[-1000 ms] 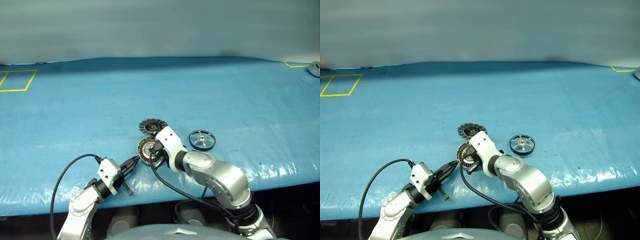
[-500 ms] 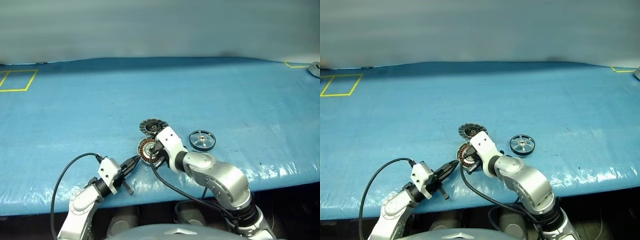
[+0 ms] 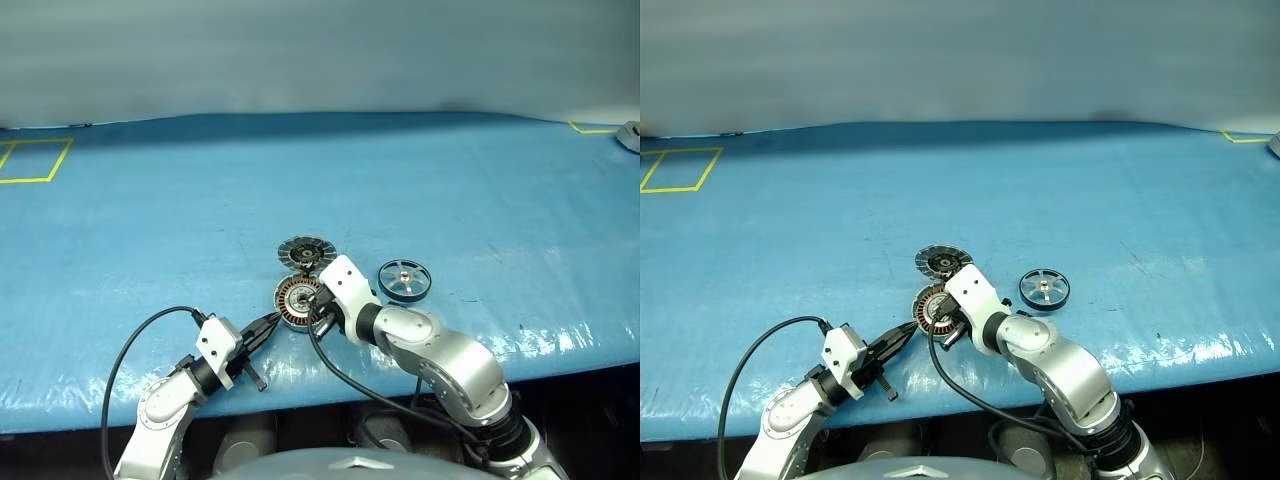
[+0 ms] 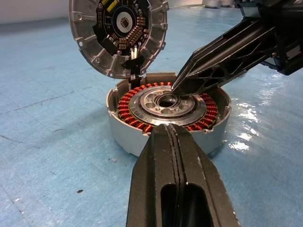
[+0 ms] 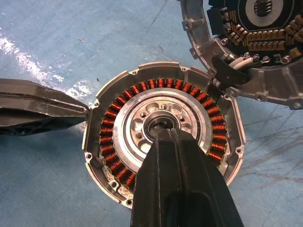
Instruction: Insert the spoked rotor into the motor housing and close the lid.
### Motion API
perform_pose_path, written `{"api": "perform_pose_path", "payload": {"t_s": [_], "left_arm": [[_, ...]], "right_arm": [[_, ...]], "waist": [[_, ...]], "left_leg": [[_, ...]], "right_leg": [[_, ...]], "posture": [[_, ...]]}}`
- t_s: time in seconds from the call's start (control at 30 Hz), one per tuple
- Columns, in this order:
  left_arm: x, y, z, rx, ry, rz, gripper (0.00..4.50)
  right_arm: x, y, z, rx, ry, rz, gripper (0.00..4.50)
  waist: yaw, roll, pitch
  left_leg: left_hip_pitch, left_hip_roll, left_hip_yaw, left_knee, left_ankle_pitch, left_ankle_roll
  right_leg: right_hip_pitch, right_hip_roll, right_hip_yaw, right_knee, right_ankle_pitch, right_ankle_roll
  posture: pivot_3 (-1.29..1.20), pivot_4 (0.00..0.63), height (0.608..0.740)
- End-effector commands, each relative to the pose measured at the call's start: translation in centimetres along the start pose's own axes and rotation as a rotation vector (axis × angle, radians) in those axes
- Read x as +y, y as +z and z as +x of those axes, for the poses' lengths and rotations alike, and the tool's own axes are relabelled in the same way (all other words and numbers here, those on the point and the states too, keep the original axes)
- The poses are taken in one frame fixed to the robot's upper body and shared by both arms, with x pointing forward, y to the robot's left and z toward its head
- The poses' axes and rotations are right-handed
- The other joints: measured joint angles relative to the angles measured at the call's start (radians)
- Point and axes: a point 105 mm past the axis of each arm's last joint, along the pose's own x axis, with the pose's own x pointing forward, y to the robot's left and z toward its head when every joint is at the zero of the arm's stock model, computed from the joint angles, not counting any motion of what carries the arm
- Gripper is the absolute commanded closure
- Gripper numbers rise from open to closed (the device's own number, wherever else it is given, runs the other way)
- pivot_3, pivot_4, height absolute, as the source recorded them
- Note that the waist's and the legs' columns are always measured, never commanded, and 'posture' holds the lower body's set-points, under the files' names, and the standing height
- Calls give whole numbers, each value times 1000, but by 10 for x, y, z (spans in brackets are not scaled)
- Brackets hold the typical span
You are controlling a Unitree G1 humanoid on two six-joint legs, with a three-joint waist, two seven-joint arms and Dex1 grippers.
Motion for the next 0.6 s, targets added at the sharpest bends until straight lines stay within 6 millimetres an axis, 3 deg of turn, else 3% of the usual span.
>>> {"api": "perform_pose_path", "payload": {"t_s": [0.03, 0.6], "left_arm": [[-2, -1, -1, -2, -12, -1, 4500], [-2, -3, -2, 0, -3, -4, 4500]], "right_arm": [[1, 12, -6, -63, 7, -21, 4493], [6, 10, 5, -41, 20, -16, 4493]], "waist": [[1, 0, 0], [1, 0, 0]], "left_leg": [[-1, 0, 0, 0, 0, 0], [-3, 0, 0, 1, 0, 0]], "right_leg": [[-1, 0, 0, 0, 0, 0], [-3, 0, 0, 0, 0, 0]], "posture": [[0, 150, 740], [0, 150, 740]]}}
